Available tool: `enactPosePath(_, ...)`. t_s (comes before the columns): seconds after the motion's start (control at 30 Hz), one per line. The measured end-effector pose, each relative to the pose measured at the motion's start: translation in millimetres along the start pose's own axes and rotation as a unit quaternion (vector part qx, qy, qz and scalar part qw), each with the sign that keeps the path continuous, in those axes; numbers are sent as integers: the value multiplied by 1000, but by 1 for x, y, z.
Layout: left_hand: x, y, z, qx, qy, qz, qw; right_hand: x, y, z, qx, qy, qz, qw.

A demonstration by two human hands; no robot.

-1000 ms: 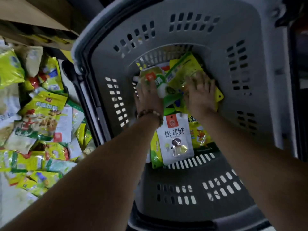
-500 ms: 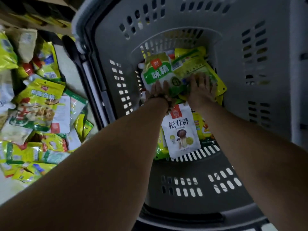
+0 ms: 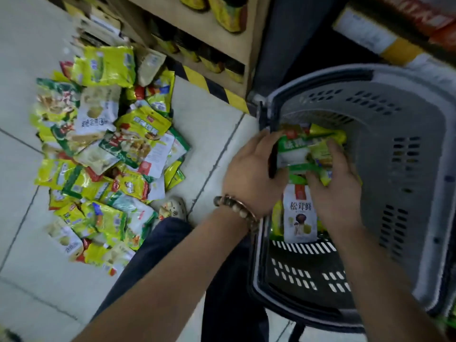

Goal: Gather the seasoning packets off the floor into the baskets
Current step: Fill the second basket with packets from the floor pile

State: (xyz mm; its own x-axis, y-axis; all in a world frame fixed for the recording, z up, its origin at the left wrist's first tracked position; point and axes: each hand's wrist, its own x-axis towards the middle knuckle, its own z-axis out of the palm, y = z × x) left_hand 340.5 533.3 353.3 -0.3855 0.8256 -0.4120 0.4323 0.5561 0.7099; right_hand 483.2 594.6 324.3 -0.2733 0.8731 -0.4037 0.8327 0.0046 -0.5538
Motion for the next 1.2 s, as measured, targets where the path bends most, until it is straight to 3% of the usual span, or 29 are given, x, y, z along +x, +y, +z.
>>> enactPosePath(0.23, -50, -122, -118, -41, 104, -171, 979, -39, -127, 79, 10, -120, -90, 989)
enactPosePath(0.5, -82, -267, -186, -92, 172, -318, 928, -26, -212, 230, -102, -265, -89, 955)
enactPosePath(0.7, -82, -349, -180, -134, 187, -367, 901, 8, -222, 347, 22, -289, 132, 948)
enactPosePath(0.8, -74, -385, -163, -159, 199, -390, 885, 28, -216, 404, 124, -315, 287, 896)
enactPosePath(0.9, -57, -415, -142, -183, 208, -402, 873, 55, -211, 453, 175, -328, 384, 845)
enactPosePath(1.03, -34, -438, -118, -199, 209, -405, 868, 84, -195, 497, 254, -293, 433, 814)
enactPosePath(1.2, -24, -442, -102, -228, 205, -400, 864, 97, -192, 518, 257, -283, 429, 818)
